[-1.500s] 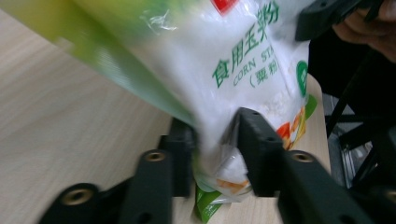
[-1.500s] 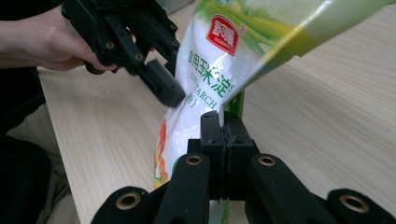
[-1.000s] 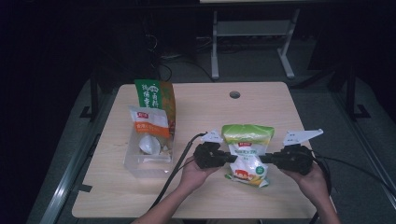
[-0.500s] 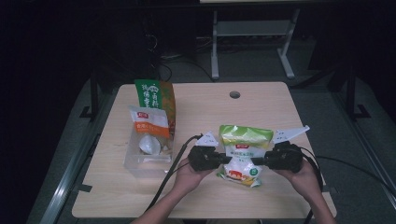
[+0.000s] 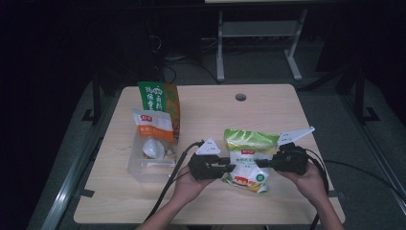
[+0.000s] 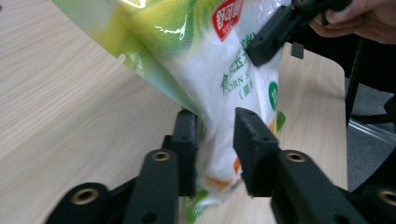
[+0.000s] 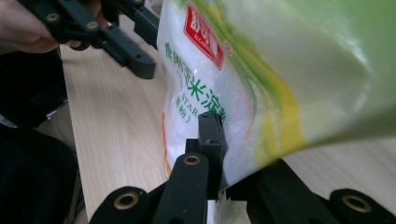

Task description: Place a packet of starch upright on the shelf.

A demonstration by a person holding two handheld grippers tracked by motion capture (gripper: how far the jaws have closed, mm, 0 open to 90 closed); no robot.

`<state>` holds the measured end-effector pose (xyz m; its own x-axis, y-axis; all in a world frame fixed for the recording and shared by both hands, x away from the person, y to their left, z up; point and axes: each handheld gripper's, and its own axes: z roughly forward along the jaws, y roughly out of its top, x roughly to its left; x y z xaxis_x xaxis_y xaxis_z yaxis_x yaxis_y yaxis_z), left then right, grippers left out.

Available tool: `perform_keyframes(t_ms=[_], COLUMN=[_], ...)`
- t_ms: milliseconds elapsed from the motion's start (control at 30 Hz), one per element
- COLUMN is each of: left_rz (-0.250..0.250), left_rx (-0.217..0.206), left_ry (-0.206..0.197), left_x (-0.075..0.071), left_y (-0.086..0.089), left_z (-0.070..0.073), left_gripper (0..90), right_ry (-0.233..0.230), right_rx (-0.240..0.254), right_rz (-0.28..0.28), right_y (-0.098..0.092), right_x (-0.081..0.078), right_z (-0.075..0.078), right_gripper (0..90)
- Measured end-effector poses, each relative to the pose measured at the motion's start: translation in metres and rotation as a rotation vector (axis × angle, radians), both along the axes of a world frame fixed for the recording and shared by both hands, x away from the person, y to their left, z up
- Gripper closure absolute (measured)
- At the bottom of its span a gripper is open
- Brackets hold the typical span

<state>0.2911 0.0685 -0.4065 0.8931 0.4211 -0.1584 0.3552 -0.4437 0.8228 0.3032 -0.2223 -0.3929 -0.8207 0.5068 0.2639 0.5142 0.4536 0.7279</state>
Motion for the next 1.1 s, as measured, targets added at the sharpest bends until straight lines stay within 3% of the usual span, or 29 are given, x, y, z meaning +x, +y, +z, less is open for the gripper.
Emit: perform_keyframes(t_ms=[233, 300, 467, 667, 1033, 1100], left_rz=[0.010, 0.023, 0.014, 0.012, 0.012, 0.020], left_rx=[0.036, 0.023, 0.050, 0.051, 0.069, 0.054], left_ry=[-0.014, 0.001, -0.031, -0.023, -0.020, -0.014], left_x=[-0.012, -0.014, -0.023, -0.031, -0.043, -0.044], left_y=[0.015, 0.019, 0.025, 0.033, 0.046, 0.049], left_z=[-0.001, -0.002, -0.003, -0.006, -0.014, -0.016], left_gripper=[56.5, 52.2, 49.0, 45.1, 40.9, 39.0], right_ry=[-0.032, -0.039, -0.052, -0.071, -0.076, -0.075], right_rx=[0.004, -0.002, -0.006, -0.002, 0.018, 0.024], right_rz=[-0.023, -0.032, -0.049, -0.055, -0.002, 0.006], right_y=[0.005, 0.007, 0.010, 0.017, 0.045, 0.051], right_x=[0.002, 0.004, 0.011, 0.019, 0.038, 0.041], right_z=[0.013, 0.018, 0.027, 0.041, 0.066, 0.069], right_gripper=[89.2, 89.2, 89.3, 89.3, 89.4, 89.4])
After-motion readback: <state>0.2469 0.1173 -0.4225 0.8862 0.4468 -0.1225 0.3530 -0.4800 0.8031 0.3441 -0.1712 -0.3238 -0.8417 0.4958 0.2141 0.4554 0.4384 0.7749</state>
